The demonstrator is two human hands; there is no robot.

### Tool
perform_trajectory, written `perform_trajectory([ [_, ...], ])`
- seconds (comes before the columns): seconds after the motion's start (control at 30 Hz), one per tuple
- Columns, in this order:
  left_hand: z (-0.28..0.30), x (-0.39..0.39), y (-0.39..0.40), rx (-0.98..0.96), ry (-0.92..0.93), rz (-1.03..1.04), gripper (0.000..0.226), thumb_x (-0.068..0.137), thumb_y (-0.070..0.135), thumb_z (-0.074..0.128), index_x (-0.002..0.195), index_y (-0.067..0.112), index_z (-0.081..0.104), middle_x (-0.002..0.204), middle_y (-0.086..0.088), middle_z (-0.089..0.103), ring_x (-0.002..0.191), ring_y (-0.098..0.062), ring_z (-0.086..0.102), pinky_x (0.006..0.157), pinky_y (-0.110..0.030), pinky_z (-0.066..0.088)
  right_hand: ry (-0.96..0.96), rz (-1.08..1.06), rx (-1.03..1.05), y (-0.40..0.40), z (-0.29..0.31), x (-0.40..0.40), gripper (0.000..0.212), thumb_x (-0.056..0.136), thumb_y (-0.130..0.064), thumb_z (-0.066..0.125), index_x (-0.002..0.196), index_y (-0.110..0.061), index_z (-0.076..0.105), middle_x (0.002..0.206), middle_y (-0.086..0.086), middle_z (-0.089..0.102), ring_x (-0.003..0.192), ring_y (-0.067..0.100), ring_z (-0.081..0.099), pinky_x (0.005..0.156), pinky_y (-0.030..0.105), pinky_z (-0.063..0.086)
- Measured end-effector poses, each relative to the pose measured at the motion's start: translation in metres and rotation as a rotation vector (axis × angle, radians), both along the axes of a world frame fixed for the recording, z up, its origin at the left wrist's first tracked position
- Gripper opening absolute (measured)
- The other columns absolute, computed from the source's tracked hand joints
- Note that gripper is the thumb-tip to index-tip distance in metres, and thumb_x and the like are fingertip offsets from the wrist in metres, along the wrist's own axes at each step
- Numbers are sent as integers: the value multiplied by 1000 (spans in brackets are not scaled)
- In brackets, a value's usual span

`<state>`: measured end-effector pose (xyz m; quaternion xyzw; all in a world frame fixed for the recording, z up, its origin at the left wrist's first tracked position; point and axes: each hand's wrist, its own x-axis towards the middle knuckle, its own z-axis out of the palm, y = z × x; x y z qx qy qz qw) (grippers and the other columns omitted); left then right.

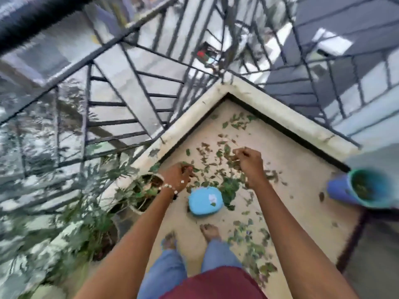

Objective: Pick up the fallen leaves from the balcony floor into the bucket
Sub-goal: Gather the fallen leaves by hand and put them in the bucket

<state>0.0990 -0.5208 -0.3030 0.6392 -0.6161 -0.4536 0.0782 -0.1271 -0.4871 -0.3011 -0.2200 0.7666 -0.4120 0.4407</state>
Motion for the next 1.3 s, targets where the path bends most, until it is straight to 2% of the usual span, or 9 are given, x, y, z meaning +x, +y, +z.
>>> perform_trajectory([
  [0.3, -30, -16, -2, 56, 66, -415, 17, 94, 16, 56, 92, 11, 71, 76, -5, 73, 65, -20, 68, 71, -34, 57, 23, -452, 104, 111, -21, 21, 16, 95, -18, 60, 82, -12, 68, 78, 10, 70, 63, 20, 62, 60, 32, 49],
  [0.57, -87, -8, 49, 285, 123, -393, 19, 96, 9, 55, 101, -3, 68, 71, -8, 68, 61, -19, 63, 63, -30, 54, -66, -560, 218, 204, -91, 60, 10, 96, -7, 58, 92, -1, 65, 76, 10, 63, 61, 19, 57, 50, 20, 46],
  [0.67, -116, -15, 74, 321, 80, -409, 15, 95, 12, 56, 97, 6, 70, 77, -12, 71, 65, -24, 67, 66, -31, 56, -59, -486, 300, 231, -132, 59, 16, 94, 0, 57, 80, -7, 61, 86, 14, 63, 65, 15, 57, 58, 24, 46],
  [0.73, -144, -24, 92, 339, 46, -427, 17, 96, 9, 54, 100, 2, 69, 78, -13, 70, 57, -11, 66, 52, -19, 50, -77, -405, 360, 250, -170, 57, 29, 92, 6, 55, 73, -16, 58, 86, 12, 62, 62, 8, 56, 56, 19, 45],
  [0.8, -178, -34, 109, 373, 47, -410, 18, 97, 3, 49, 101, -2, 65, 71, -9, 65, 45, 2, 58, 43, -10, 40, -77, -320, 419, 268, -215, 54, 35, 90, 6, 54, 72, -24, 57, 80, 9, 60, 65, 16, 57, 59, 25, 46],
  [0.87, -224, -47, 123, 382, 26, -395, 19, 98, 4, 48, 101, -4, 65, 71, -9, 64, 48, -2, 59, 42, -9, 39, -68, -241, 481, 284, -267, 48, 29, 88, 2, 58, 74, -24, 59, 75, 4, 60, 73, 25, 58, 68, 32, 46],
  [0.97, -303, -64, 137, 369, -46, -437, 18, 97, 12, 51, 97, 6, 68, 79, -9, 70, 61, -17, 63, 49, -13, 43, -80, -125, 538, 297, -338, 40, 14, 85, 3, 65, 94, -7, 66, 83, 7, 62, 84, 26, 61, 74, 28, 43],
  [1.13, -446, -89, 154, 348, -79, -466, 15, 97, 14, 52, 95, 10, 66, 78, -8, 69, 62, -18, 61, 46, -10, 43, 49, 106, 597, 316, -478, 30, 43, 80, -13, 78, 120, -5, 63, 116, 13, 64, 111, 29, 59, 90, 29, 43],
  [1.3, -586, -108, 167, 346, -43, -581, 19, 96, 13, 54, 102, 4, 70, 76, -8, 70, 62, -14, 65, 55, -20, 51, 286, 411, 580, 325, -615, 31, 82, 86, -45, 67, 151, -21, 25, 157, 16, 20, 143, 37, 17, 115, 41, 19],
])
